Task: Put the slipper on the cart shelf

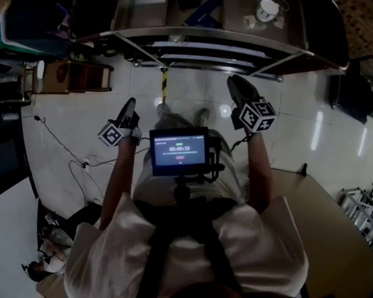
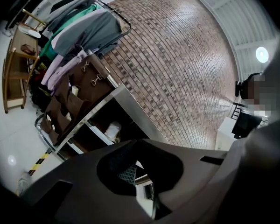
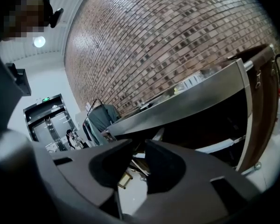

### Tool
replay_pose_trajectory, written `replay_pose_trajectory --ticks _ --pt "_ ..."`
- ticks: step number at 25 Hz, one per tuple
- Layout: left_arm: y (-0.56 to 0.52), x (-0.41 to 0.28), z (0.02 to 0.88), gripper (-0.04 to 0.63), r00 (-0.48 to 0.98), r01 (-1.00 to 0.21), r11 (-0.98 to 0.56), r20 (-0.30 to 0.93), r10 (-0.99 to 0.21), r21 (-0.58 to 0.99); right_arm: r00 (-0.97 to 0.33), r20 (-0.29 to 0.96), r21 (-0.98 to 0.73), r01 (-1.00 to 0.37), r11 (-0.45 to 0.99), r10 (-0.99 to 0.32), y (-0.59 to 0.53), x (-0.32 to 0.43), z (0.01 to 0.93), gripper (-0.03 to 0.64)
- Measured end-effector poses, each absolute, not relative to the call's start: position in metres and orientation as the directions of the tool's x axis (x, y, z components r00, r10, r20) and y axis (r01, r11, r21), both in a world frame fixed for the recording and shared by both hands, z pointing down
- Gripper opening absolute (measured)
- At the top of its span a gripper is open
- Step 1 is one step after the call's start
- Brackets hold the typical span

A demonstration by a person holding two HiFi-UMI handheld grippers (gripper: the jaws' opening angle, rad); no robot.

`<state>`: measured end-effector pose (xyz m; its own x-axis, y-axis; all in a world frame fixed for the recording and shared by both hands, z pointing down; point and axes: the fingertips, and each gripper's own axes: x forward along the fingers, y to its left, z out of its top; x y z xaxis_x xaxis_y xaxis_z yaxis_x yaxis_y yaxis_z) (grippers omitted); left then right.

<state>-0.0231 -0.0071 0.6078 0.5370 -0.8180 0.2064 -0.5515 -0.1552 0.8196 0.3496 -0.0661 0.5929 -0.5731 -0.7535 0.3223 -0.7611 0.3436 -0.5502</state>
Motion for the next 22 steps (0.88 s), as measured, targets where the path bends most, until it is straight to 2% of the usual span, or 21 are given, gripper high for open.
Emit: replay_pose_trajectory --ticks 5,12,22 --pt "-0.011 -0.034 0.598 0.002 0.511 -0.528 -0.147 0.175 -0.842 0.837 -0.594 0.32 -0.536 -0.756 0.376 -0.738 -0.071 0.337 0.585 0.11" --pt "-0.028 -0.044 0.572 0.002 0.576 -0.55 -0.258 0.137 -0.806 0.794 -0.566 0.328 -0.51 -0.78 0.362 -0.757 -0.089 0.315 0.579 0.11" --pt "-0.04 -0.116 0.561 0.002 0.663 -0.551 -0.386 0.107 -0.741 0.74 -0.551 0.322 -0.489 -0.793 0.362 -0.77 -0.101 0.203 0.564 0.11"
